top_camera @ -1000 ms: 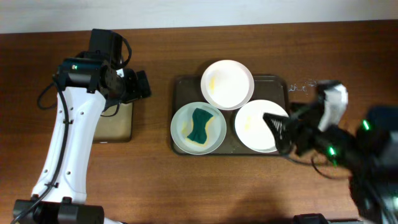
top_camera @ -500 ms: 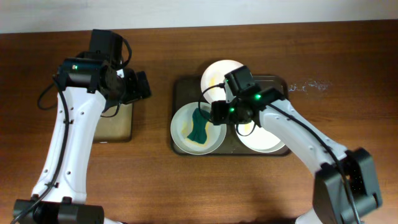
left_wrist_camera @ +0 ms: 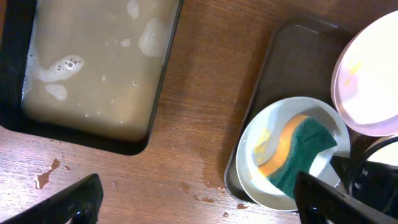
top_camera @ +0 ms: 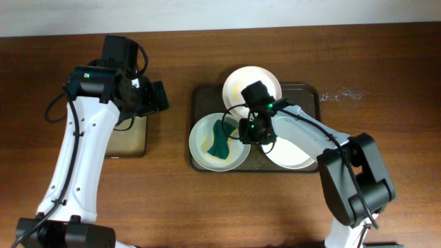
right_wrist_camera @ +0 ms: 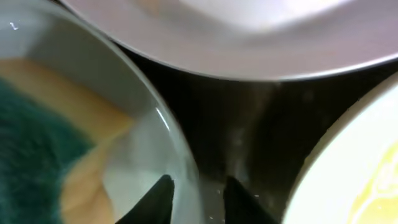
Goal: Clean dirty plates on tray and stack at the side
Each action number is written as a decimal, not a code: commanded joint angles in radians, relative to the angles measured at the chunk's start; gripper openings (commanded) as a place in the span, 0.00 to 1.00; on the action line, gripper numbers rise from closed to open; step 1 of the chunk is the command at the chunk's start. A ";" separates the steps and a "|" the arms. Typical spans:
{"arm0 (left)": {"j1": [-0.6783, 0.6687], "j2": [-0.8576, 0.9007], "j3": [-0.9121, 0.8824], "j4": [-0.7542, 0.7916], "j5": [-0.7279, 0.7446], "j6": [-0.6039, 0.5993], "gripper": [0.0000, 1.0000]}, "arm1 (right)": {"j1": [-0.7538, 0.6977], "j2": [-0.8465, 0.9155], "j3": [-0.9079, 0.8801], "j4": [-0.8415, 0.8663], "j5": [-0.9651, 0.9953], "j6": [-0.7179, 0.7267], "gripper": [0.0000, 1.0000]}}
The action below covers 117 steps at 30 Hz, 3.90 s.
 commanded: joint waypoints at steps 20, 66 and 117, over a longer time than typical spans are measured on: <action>-0.231 0.477 -0.007 0.127 0.472 0.419 0.50 | 0.006 0.008 0.005 -0.049 0.015 -0.003 0.04; -0.271 0.525 0.089 0.118 0.301 0.123 0.00 | 0.006 0.008 0.005 -0.038 0.019 -0.007 0.04; 0.208 0.049 -0.012 -0.014 -0.068 -0.147 0.00 | 0.401 -0.168 0.463 -0.079 1.249 -1.031 0.04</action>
